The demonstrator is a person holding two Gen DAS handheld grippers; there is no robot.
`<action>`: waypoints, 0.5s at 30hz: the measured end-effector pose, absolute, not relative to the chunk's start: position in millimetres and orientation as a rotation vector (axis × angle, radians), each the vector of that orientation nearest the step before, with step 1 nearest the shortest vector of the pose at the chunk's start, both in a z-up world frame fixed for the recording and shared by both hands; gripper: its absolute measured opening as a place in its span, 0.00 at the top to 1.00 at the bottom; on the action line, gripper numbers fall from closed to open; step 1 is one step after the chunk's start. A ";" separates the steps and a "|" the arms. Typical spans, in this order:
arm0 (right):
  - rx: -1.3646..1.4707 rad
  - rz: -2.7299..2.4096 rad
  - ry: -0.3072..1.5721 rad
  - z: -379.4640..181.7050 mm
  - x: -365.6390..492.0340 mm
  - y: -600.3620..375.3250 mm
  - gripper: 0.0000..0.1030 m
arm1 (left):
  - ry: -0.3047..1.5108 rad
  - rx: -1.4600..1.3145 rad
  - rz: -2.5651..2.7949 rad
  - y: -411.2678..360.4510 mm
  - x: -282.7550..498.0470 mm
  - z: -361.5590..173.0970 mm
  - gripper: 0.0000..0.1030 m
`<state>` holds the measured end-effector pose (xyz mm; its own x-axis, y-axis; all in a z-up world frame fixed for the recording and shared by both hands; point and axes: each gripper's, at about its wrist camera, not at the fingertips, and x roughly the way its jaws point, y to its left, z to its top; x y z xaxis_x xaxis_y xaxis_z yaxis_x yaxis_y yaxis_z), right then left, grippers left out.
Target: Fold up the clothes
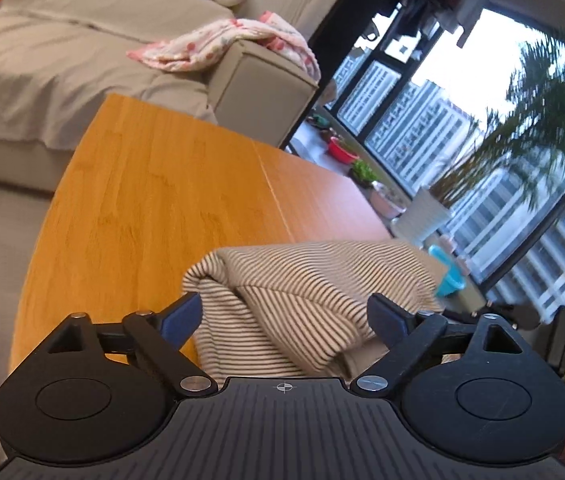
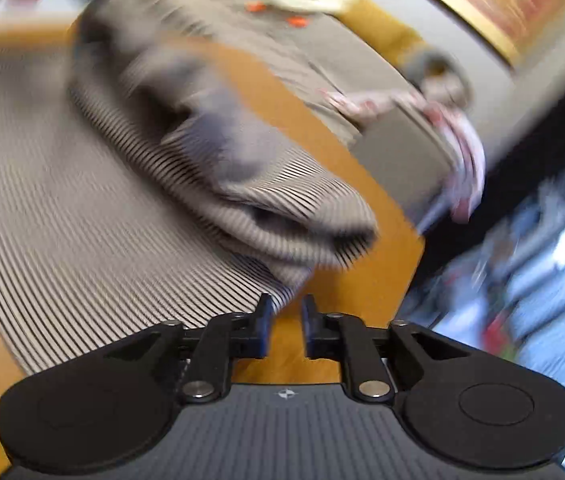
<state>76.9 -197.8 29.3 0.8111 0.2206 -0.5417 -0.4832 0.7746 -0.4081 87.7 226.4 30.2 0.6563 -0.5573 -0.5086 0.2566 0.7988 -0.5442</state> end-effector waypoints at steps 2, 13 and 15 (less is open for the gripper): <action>-0.428 0.407 0.546 38.3 75.6 -214.5 0.41 | 0.736 -0.497 -0.507 221.6 89.7 28.2 0.08; 0.195 0.381 0.614 46.5 150.4 -248.0 0.22 | 0.918 -0.711 -0.503 184.1 130.7 -18.6 0.07; 0.180 0.362 0.652 30.5 169.3 -234.2 0.22 | 0.933 -0.742 -0.500 184.9 134.7 -24.4 0.08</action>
